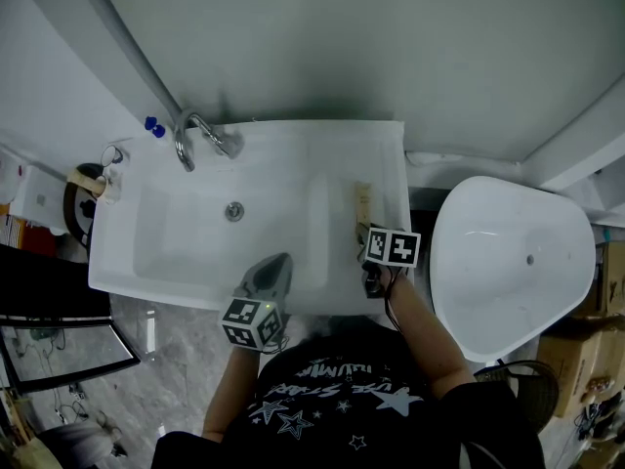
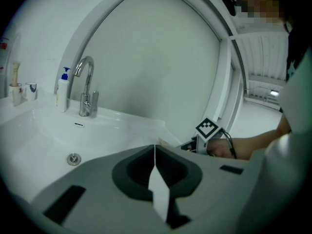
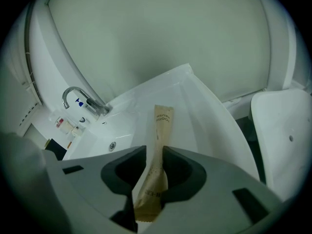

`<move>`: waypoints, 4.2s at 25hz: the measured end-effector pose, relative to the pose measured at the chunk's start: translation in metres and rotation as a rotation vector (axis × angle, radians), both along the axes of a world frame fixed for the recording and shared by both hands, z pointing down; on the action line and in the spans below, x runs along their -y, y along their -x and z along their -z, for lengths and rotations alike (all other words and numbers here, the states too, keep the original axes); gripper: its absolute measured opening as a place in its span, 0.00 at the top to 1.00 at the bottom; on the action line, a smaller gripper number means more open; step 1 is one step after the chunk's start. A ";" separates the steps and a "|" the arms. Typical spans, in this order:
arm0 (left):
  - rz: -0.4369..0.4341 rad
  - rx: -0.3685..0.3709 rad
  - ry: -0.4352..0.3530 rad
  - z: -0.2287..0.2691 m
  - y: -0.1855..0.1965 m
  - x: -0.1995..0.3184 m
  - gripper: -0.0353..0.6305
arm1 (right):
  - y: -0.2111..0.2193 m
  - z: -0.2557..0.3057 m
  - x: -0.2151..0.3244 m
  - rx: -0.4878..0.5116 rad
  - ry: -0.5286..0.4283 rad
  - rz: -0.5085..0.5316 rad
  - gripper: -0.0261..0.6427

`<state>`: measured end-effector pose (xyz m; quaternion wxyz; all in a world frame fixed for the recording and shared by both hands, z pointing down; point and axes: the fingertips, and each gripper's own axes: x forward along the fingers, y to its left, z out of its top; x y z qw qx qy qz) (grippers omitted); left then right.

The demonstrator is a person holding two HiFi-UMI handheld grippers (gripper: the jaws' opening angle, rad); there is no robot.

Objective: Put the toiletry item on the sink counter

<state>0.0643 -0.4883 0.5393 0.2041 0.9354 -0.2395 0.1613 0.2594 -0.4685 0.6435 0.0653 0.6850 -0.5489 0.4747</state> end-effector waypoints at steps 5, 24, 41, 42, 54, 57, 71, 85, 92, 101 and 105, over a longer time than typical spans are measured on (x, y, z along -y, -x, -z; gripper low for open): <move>0.005 -0.006 -0.007 0.001 0.004 -0.001 0.92 | 0.001 0.001 -0.005 0.000 0.004 0.018 0.77; 0.038 -0.076 -0.032 0.015 0.049 -0.046 0.92 | 0.011 0.042 -0.048 -0.136 -0.062 0.012 0.72; -0.004 -0.100 -0.008 0.008 0.104 -0.101 0.92 | 0.075 0.077 -0.114 -0.199 -0.187 0.054 0.81; -0.003 -0.100 -0.009 0.007 0.107 -0.101 0.92 | 0.080 0.079 -0.115 -0.204 -0.199 0.067 0.84; 0.039 -0.076 -0.029 0.008 0.127 -0.108 0.92 | 0.122 0.095 -0.101 -0.192 -0.305 0.220 0.94; 0.052 -0.079 -0.032 0.011 0.123 -0.115 0.92 | 0.124 0.096 -0.105 -0.190 -0.306 0.246 0.94; 0.122 -0.070 -0.043 0.019 0.093 -0.184 0.92 | 0.113 0.099 -0.162 -0.178 -0.316 0.389 0.94; 0.178 -0.055 -0.082 0.031 0.069 -0.269 0.92 | 0.104 0.108 -0.231 -0.140 -0.374 0.464 0.94; 0.216 -0.048 -0.088 0.034 0.061 -0.320 0.92 | 0.095 0.101 -0.288 -0.120 -0.370 0.500 0.94; 0.310 -0.057 -0.114 0.039 0.053 -0.389 0.92 | 0.089 0.098 -0.348 -0.103 -0.380 0.592 0.94; 0.350 -0.063 -0.124 0.045 0.057 -0.414 0.92 | 0.096 0.100 -0.362 -0.093 -0.389 0.637 0.94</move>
